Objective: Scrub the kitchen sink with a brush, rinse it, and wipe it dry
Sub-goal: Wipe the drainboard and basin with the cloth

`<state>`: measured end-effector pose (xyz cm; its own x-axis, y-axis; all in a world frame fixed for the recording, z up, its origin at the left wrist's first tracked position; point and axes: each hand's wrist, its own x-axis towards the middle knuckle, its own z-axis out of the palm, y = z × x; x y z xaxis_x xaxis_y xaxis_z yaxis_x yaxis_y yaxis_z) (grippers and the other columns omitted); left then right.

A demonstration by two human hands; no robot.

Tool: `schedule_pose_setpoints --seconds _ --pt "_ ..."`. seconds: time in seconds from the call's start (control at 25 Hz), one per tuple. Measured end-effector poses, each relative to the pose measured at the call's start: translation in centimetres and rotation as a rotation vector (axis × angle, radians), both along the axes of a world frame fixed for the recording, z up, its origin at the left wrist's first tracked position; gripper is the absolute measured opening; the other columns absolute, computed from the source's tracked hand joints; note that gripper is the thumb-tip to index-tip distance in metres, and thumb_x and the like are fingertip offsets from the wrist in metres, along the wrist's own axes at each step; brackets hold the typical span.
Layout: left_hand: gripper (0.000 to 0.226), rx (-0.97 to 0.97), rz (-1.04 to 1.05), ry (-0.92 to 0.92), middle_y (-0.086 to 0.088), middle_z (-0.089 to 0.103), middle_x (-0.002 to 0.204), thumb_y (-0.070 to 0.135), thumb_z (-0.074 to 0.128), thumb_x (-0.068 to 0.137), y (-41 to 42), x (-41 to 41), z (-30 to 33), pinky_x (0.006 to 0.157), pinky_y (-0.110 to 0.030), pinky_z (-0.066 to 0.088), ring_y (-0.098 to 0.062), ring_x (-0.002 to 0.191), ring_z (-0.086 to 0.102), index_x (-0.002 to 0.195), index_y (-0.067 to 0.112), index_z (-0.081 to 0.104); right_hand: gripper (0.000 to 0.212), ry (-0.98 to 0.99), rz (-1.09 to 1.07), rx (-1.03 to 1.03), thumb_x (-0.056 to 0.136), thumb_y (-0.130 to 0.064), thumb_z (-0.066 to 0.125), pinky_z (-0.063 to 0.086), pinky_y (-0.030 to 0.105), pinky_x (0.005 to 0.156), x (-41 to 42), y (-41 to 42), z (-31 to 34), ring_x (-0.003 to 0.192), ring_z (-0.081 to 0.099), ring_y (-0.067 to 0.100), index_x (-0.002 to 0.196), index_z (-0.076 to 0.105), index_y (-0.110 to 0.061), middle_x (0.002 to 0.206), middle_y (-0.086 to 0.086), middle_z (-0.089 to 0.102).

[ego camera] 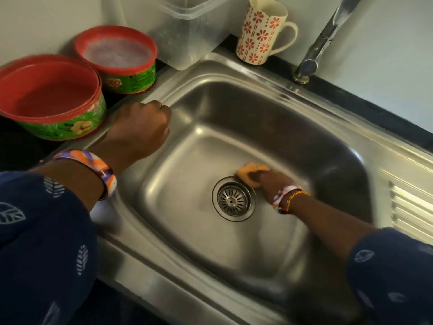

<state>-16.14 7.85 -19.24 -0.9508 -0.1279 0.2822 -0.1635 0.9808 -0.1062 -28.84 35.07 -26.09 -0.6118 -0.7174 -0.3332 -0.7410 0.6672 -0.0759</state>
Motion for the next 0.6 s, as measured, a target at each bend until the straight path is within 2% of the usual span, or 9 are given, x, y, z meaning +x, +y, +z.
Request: schedule_pose_setpoints --seconds 0.08,0.12,0.2,0.24,0.28,0.36,0.44,0.52,0.6 --pt "0.020 -0.038 -0.018 -0.013 -0.028 0.058 0.060 -0.003 0.076 0.061 0.0 0.0 0.2 0.042 -0.035 0.046 -0.042 0.042 0.056 0.066 -0.007 0.057 0.035 0.014 0.036 0.029 0.085 -0.019 0.026 0.048 0.028 0.079 2.5 -0.5 -2.0 0.086 0.057 0.022 0.081 0.060 -0.016 0.087 0.006 0.060" --pt "0.021 -0.048 -0.028 -0.020 -0.028 0.057 0.058 -0.003 0.077 0.058 -0.1 0.0 0.2 0.041 -0.034 0.045 -0.041 0.040 0.055 0.064 -0.007 0.057 0.023 0.002 0.033 0.128 0.085 -0.018 0.034 0.045 0.024 0.072 3.8 -1.0 -2.1 0.077 0.051 0.019 0.072 0.053 -0.020 0.078 0.003 0.052" --pt "0.021 -0.035 -0.033 -0.024 -0.029 0.057 0.058 -0.005 0.077 0.059 0.0 0.0 0.3 0.040 -0.035 0.045 -0.042 0.040 0.055 0.063 -0.008 0.057 0.009 -0.119 0.080 0.393 0.089 -0.019 0.052 0.040 0.022 0.062 6.1 -1.6 -2.0 0.065 0.043 0.017 0.086 0.058 -0.025 0.083 0.002 0.047" --pt "0.019 -0.021 -0.030 -0.015 -0.029 0.058 0.060 -0.005 0.076 0.061 0.0 0.0 0.2 0.041 -0.036 0.046 -0.043 0.042 0.056 0.064 -0.008 0.057 0.016 -0.280 0.078 0.470 0.091 -0.019 0.054 0.036 0.020 0.057 6.7 -1.4 -1.5 0.058 0.040 0.013 0.105 0.062 -0.021 0.089 0.003 0.047" --pt "0.018 -0.004 -0.022 -0.007 -0.030 0.058 0.061 -0.005 0.075 0.061 -0.1 0.0 0.2 0.042 -0.037 0.046 -0.044 0.043 0.056 0.064 -0.009 0.057 0.027 -0.485 0.035 0.489 0.092 -0.015 0.053 0.035 0.019 0.051 6.8 -1.2 -0.5 0.054 0.040 0.008 0.118 0.061 -0.016 0.092 0.003 0.050" --pt "0.018 0.013 -0.019 -0.002 -0.030 0.058 0.060 -0.007 0.074 0.060 0.0 0.2 0.1 0.042 -0.038 0.047 -0.044 0.043 0.056 0.063 -0.008 0.057 0.040 -0.835 -0.115 0.360 0.089 0.002 0.048 0.041 0.017 0.051 5.8 -0.4 2.2 0.056 0.051 0.005 0.122 0.062 -0.015 0.094 0.003 0.058" --pt "0.016 0.011 -0.027 0.000 -0.031 0.057 0.059 -0.007 0.071 0.062 0.0 0.2 0.2 0.042 -0.039 0.047 -0.044 0.042 0.056 0.062 -0.008 0.055 0.053 -0.791 -0.263 0.100 0.080 0.012 0.046 0.042 0.022 0.056 3.3 -0.2 4.2 0.063 0.053 0.012 0.112 0.066 -0.025 0.088 0.008 0.063" --pt "0.009 0.032 -0.025 0.012 -0.034 0.058 0.067 -0.004 0.062 0.071 0.1 0.0 0.4 0.049 -0.044 0.049 -0.048 0.052 0.058 0.067 -0.010 0.055 0.057 -0.531 -0.387 -0.136 0.079 0.010 0.044 0.044 0.020 0.053 0.4 0.2 4.8 0.055 0.057 0.005 0.116 0.063 -0.029 0.088 0.009 0.066" --pt "0.011 0.073 0.013 -0.002 -0.036 0.059 0.080 0.000 0.060 0.078 -0.1 -0.1 0.1 0.060 -0.048 0.049 -0.053 0.068 0.059 0.076 -0.011 0.057 0.046 -0.220 -0.412 -0.158 0.089 -0.004 0.046 0.049 0.020 0.078 -1.1 0.6 4.7 0.091 0.068 0.007 0.127 0.058 -0.027 0.115 0.008 0.067"
